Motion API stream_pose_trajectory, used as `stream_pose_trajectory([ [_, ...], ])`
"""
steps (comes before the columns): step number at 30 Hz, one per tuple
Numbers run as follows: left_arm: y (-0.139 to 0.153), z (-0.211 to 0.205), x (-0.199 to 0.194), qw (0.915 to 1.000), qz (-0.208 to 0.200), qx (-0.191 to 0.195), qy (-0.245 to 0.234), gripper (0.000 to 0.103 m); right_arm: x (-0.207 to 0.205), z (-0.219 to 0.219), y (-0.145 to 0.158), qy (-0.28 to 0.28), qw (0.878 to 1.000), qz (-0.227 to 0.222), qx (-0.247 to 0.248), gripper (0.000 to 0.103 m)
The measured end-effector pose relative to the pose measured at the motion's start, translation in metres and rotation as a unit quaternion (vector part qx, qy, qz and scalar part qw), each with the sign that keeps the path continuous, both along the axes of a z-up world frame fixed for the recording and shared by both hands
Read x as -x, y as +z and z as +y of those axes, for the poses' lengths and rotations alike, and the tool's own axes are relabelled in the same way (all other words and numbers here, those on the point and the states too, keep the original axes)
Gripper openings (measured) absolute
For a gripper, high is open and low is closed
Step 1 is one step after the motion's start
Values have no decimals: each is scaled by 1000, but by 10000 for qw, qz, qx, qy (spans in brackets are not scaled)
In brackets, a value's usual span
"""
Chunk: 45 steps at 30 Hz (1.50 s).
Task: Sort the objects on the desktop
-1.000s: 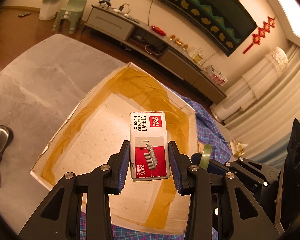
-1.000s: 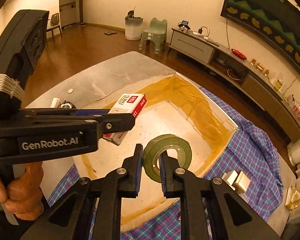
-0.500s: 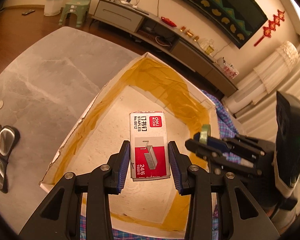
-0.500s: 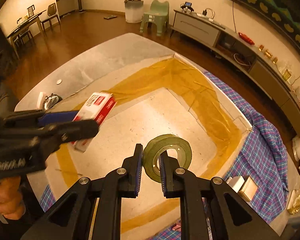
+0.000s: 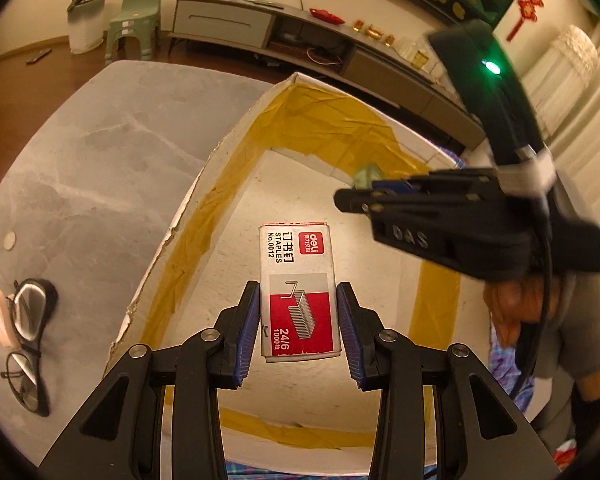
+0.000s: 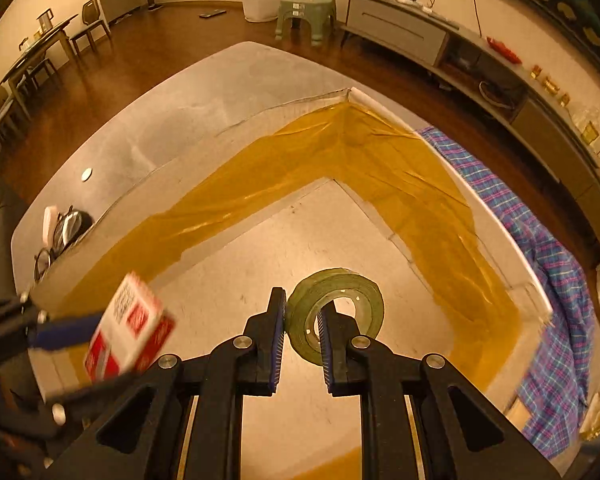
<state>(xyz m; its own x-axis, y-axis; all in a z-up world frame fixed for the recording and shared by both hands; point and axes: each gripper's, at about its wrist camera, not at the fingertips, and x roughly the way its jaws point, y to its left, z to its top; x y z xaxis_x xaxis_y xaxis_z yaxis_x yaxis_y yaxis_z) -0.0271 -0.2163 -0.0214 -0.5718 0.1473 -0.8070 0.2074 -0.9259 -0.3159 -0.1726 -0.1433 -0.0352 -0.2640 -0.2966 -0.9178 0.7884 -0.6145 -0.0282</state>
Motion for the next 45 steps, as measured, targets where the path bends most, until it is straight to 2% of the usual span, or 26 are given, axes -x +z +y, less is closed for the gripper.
stream_pose_trajectory([
  [4,-3,1,-1,9997,-94,186,-99,40,14,-16,-13,-79,9997,-232,-21,18],
  [13,-7,-5,0,9996,-235,172,-22,41,22,-43,-32,-204,9983,-545,-71,19],
  [15,-7,-4,1,9995,-255,167,-19,41,22,-46,-32,-235,9982,-551,-93,24],
  [17,-6,-5,2,9995,-268,155,-29,41,20,-46,-30,-255,9984,-496,-96,34],
  [21,-5,-7,2,9996,-282,87,-12,42,13,-43,-24,-251,9987,-422,-96,38],
  [24,-3,-10,1,9996,-275,-30,-20,46,4,-37,-19,-209,9990,-393,-97,42],
  [26,-2,-10,0,9996,-244,-113,-35,47,-3,-30,-17,-178,9991,-387,-92,51],
  [28,-2,-11,0,9996,-261,-72,-6,47,-5,-26,-9,-166,9991,-395,-44,54],
  [36,4,-16,-5,9998,-144,21,120,47,-16,10,9,-237,9985,-457,205,54],
  [45,24,-14,-19,9987,318,322,222,47,-48,56,41,-158,9958,-314,843,54],
])
